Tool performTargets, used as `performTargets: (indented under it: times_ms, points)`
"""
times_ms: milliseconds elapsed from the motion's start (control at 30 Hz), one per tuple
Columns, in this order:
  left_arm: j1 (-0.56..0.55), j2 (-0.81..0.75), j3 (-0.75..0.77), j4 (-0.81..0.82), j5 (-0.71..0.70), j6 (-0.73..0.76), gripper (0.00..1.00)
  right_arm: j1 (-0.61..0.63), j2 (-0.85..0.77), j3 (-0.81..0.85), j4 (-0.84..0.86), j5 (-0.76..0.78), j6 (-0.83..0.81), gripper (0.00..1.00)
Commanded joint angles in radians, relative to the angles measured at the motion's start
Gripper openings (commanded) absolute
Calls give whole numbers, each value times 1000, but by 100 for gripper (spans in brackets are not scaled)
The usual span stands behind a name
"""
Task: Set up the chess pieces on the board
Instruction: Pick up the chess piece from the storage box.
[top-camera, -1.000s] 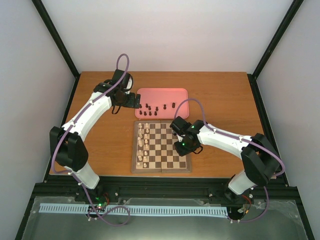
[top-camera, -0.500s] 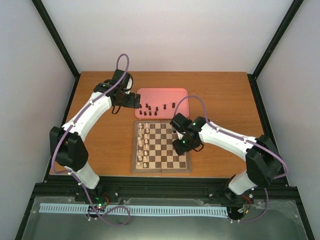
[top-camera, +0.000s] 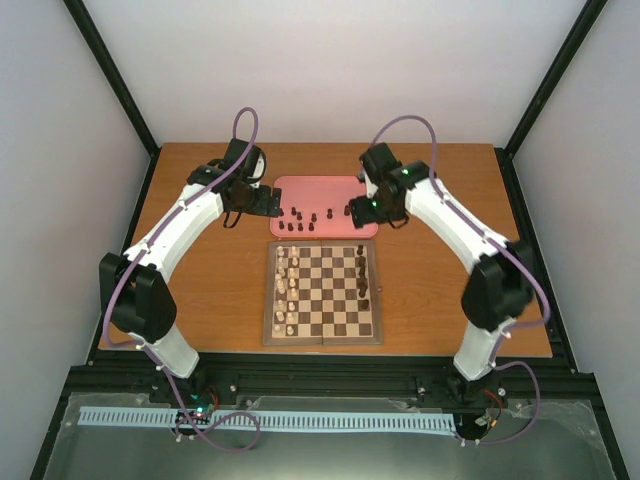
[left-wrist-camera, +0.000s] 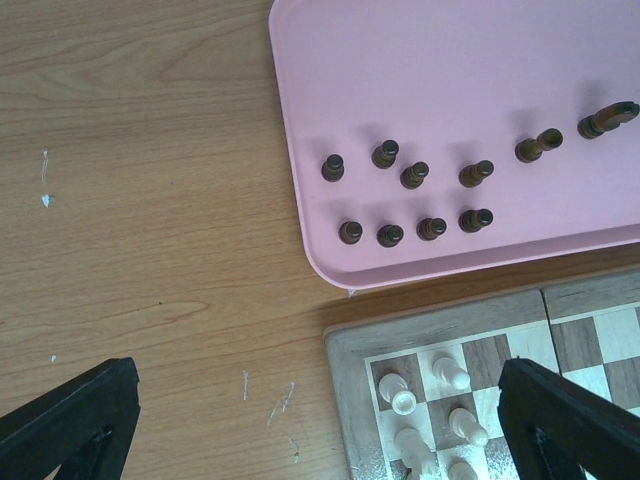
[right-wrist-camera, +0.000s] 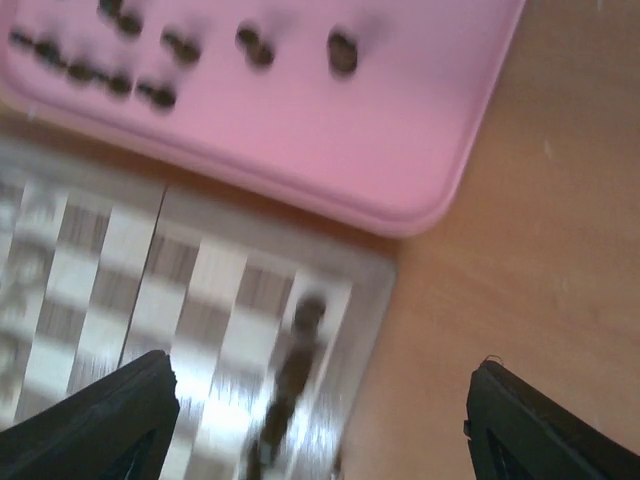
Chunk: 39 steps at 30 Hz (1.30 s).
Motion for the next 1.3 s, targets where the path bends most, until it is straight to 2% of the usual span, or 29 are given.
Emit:
performTargets:
  times_ms: [0, 133, 233, 400, 567, 700, 1000, 1267]
  points:
    - [-7, -13, 46, 1, 9, 10, 100, -44, 234, 202, 52, -51, -36, 77]
    - [-7, -19, 52, -4, 2, 13, 100, -44, 406, 359, 83, -33, -29, 76]
    - [-8, -21, 42, -4, 1, 13, 100, -46, 500, 448, 96, -32, -20, 73]
    - [-7, -22, 22, 4, 7, 10, 100, -51, 626, 582, 108, 21, -11, 72]
    - [-7, -20, 18, 4, 8, 10, 100, -64, 733, 736, 70, 28, 5, 64]
    - [-7, -16, 13, 4, 5, 11, 100, -81, 766, 744, 72, 1, 28, 59]
    - [-7, -2, 20, 1, 1, 12, 100, -86, 777, 721, 29, -41, 5, 59]
    - [-7, 14, 32, 0, 5, 10, 100, -89, 800, 713, 31, -77, -3, 53]
